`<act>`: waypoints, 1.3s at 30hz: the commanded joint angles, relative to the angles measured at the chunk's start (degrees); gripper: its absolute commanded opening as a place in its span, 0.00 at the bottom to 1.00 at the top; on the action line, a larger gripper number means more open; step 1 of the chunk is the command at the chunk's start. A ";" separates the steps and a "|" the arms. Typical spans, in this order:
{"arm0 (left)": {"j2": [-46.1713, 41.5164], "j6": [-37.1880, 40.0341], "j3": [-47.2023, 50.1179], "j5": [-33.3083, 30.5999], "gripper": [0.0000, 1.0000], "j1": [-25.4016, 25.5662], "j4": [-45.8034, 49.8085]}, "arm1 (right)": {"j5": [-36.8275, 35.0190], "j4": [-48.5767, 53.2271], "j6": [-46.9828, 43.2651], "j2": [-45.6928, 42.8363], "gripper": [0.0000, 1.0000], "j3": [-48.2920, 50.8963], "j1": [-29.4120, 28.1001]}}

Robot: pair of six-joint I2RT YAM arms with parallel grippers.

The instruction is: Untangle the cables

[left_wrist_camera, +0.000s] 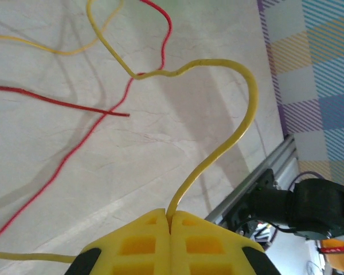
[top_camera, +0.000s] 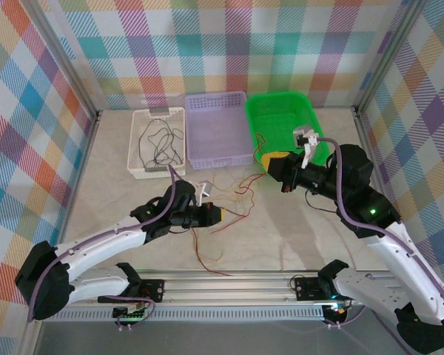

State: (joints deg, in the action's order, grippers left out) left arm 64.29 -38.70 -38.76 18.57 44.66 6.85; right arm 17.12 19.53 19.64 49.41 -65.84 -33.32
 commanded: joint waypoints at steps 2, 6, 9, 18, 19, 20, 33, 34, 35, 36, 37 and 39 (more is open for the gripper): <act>-2.58 5.95 -3.63 -1.87 0.00 -4.08 7.14 | -0.11 1.39 -1.45 0.63 0.00 -3.06 0.34; -2.22 7.21 -3.96 -2.14 0.00 -6.21 8.53 | 1.36 2.96 -1.01 4.19 0.00 -6.08 0.34; -1.39 6.75 -3.44 -2.30 0.00 -6.34 8.52 | 2.34 3.91 -0.79 7.79 0.00 -8.63 0.36; -1.70 6.95 -2.55 -3.27 0.00 -6.87 8.56 | 5.50 8.02 -0.89 22.39 0.00 -20.04 0.72; -1.78 6.80 -2.28 -3.36 0.00 -6.96 8.47 | 5.95 7.85 -0.67 23.56 0.00 -20.70 0.92; -1.90 6.71 -2.05 -3.37 0.00 -6.96 8.33 | 6.48 7.65 -0.52 24.83 0.00 -21.45 1.18; -3.43 5.44 0.22 -3.46 0.00 -7.32 7.15 | 14.06 6.76 2.89 43.39 0.00 -34.79 5.48; -3.51 5.32 0.31 -3.41 0.00 -7.31 7.06 | 14.55 6.84 3.31 44.90 0.00 -35.92 5.91; -3.57 5.22 0.41 -3.37 0.00 -7.31 6.91 | 15.03 7.43 3.60 46.62 0.00 -37.50 6.36; -3.57 5.06 0.36 -3.36 0.00 -7.31 6.95 | 15.39 8.14 3.84 48.92 0.00 -39.21 6.79; -3.53 5.04 0.36 -3.37 0.00 -7.32 6.91 | 15.86 8.53 4.29 50.61 0.00 -40.62 7.18; -3.48 4.94 0.29 -3.44 0.00 -7.31 6.86 | 16.93 9.45 5.57 54.86 0.00 -43.90 8.06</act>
State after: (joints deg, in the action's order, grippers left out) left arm 61.71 -33.41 -39.09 15.70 37.71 14.74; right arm 31.00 27.22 23.11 100.12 -106.00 -26.61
